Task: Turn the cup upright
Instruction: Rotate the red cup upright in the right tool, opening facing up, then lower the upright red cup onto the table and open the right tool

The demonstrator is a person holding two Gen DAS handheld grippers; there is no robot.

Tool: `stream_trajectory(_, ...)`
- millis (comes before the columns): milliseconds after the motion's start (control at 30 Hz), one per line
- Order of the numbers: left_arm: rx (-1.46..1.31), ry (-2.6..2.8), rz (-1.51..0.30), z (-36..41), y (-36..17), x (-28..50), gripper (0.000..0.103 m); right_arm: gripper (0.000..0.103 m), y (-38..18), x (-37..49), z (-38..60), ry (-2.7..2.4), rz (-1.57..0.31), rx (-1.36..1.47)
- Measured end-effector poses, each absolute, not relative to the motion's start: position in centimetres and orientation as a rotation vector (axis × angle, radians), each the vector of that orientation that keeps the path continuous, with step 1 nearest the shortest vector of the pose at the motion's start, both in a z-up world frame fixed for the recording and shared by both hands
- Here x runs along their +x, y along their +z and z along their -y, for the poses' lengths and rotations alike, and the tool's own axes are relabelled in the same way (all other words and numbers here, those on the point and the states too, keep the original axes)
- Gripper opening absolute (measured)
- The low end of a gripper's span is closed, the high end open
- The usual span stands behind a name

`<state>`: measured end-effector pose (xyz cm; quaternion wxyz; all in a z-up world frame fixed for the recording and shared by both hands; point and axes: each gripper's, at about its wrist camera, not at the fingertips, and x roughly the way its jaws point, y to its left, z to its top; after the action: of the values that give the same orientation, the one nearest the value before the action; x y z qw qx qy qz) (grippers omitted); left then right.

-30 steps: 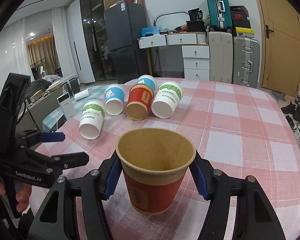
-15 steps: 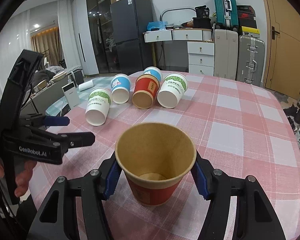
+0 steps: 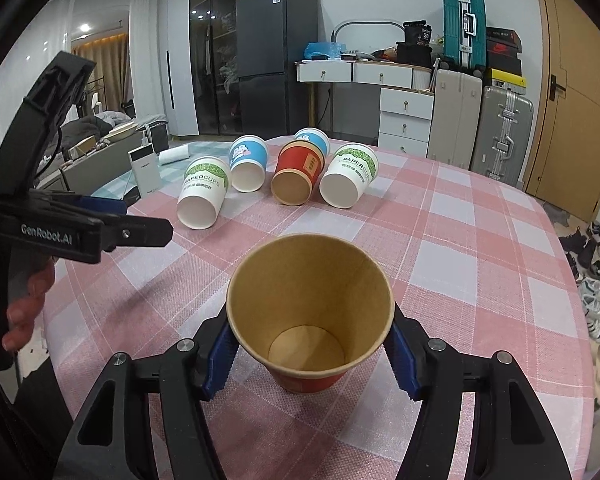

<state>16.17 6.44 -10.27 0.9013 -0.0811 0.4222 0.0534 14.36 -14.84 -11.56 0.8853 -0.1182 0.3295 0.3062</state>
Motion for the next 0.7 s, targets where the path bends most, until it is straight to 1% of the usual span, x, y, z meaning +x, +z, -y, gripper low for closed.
stream_trajectory(100, -0.169, 0.108, -0.869, -6.3, -9.9, 15.6, 0.102, 0.067, -11.6, 14.3, 14.8, 0.635, -0.69, -0.245)
stream_trajectory(233, -0.171, 0.092, -0.865, -6.0, -9.4, 15.1, 0.102, 0.075, -12.0, 14.3, 14.7, 0.626, -0.73, -0.254)
stream_trajectory(333, -0.195, 0.053, -0.84, -5.9, -8.5, 14.2, 0.102, 0.077, -11.9, 14.0, 15.0, 0.628, -0.746, -0.238)
stream_trajectory(400, -0.194, 0.037, -0.822, -5.6, -7.9, 13.6, 0.102, 0.081, -11.3, 13.6, 15.5, 0.617, -0.736, -0.227)
stream_trajectory(433, -0.189, 0.028, -0.814, -5.4, -7.6, 13.3, 0.102, 0.085, -11.0, 13.3, 15.7, 0.615, -0.729, -0.221)
stream_trajectory(533, -0.181, 0.017, -0.795, -4.7, -6.7, 12.7, 0.102, 0.086, -9.1, 12.1, 16.9, 0.619, -0.685, -0.184)
stream_trajectory(600, -0.182, 0.01, -0.786, -4.3, -6.1, 12.5, 0.102, 0.089, -7.7, 11.3, 17.6, 0.611, -0.652, -0.166)
stream_trajectory(700, -0.176, 0.023, -0.753, -3.7, -5.1, 11.9, 0.102, 0.097, -5.2, 10.1, 18.8, 0.578, -0.592, -0.133)
